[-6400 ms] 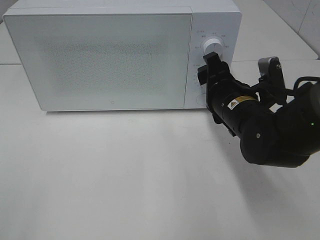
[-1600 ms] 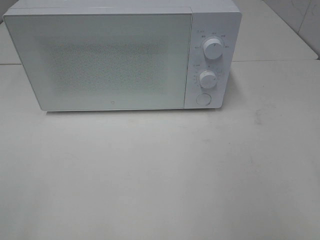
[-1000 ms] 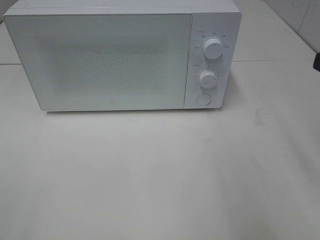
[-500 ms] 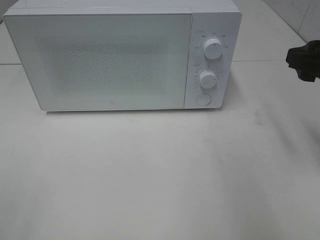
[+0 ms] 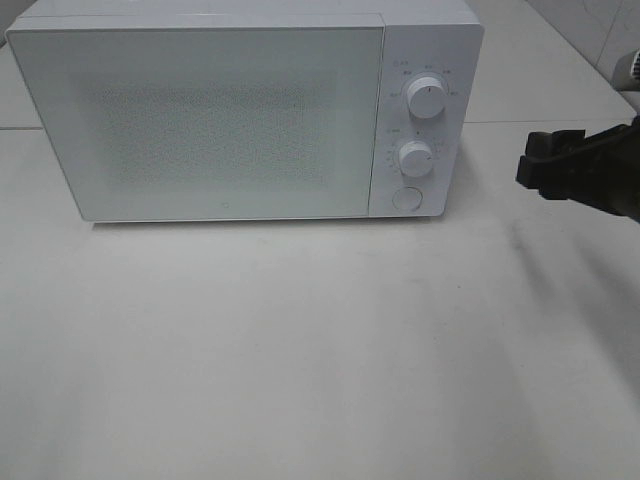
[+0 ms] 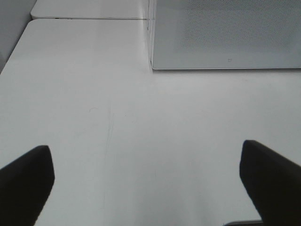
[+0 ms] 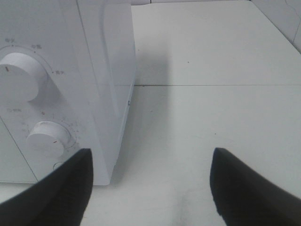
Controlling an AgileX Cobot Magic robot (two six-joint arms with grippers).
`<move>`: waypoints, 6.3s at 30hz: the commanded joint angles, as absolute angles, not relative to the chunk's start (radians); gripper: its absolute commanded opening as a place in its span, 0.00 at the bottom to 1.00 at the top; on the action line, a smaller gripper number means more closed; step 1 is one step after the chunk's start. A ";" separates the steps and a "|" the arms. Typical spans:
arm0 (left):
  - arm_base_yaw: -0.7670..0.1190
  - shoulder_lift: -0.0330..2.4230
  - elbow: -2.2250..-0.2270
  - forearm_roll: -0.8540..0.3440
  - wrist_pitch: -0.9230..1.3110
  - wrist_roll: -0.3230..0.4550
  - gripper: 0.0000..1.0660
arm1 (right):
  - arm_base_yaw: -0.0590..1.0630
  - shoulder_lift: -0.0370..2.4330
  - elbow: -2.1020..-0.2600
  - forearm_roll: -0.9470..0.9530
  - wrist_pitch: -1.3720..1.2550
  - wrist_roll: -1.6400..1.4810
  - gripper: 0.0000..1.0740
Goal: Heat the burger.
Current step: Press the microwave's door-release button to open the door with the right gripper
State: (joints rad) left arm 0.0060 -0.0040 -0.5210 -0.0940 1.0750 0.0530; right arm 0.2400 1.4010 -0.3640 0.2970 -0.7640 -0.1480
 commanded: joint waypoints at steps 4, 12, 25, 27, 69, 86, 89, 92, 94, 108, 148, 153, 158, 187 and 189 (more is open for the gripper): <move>0.009 -0.010 -0.523 -0.093 1.068 0.047 0.94 | 0.380 1.473 -0.352 0.492 -0.910 -0.283 0.64; 0.009 -0.010 -0.523 -0.093 1.068 0.047 0.94 | 0.600 1.592 -0.354 0.708 -1.101 -0.325 0.64; 0.009 -0.010 -0.523 -0.092 1.068 0.047 0.94 | 0.776 1.709 -0.414 0.845 -1.118 -0.325 0.64; 0.009 -0.010 -0.523 -0.092 1.068 0.047 0.94 | 0.800 1.731 -0.433 0.845 -1.105 -0.324 0.64; 0.009 -0.010 -0.523 -0.092 1.068 0.047 0.94 | 0.812 1.751 -0.462 0.844 -1.144 1.091 0.06; 0.009 -0.010 -0.523 -0.093 1.067 0.047 0.94 | 0.773 1.807 -0.497 0.833 -1.130 1.213 0.00; 0.009 -0.010 -0.523 -0.092 1.067 0.047 0.94 | 0.773 1.826 -0.520 0.834 -1.130 1.216 0.00; 0.009 -0.010 -0.523 -0.092 1.067 0.047 0.94 | 0.772 1.865 -0.546 0.834 -1.128 1.216 0.00; 0.009 -0.010 -0.523 -0.092 1.067 0.047 0.94 | 0.763 1.875 -0.553 0.833 -1.127 1.216 0.00; 0.009 -0.010 -0.523 -0.093 1.067 0.047 0.94 | 0.688 1.955 -0.627 0.783 -1.068 1.221 0.00; 0.009 -0.010 -0.523 -0.092 1.067 0.047 0.94 | 0.575 2.125 -0.823 0.753 -0.972 1.258 0.00; 0.009 -0.010 -0.523 -0.092 1.067 0.047 0.94 | 0.575 2.144 -0.852 0.757 -0.983 1.263 0.00; 0.009 -0.010 -0.523 -0.092 1.067 0.047 0.94 | 0.575 2.164 -0.878 0.762 -0.986 1.258 0.00; 0.009 -0.010 -0.523 -0.092 1.067 0.047 0.94 | 0.575 2.205 -1.019 0.809 -1.193 1.201 0.00; 0.009 -0.010 -0.523 -0.092 1.067 0.047 0.94 | 0.568 2.214 -1.053 0.821 -1.210 1.161 0.00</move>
State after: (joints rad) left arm 0.0060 -0.0040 -0.5210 -0.0940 1.0750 0.0530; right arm 0.6030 2.2150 -0.9600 0.9020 -1.0240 1.2000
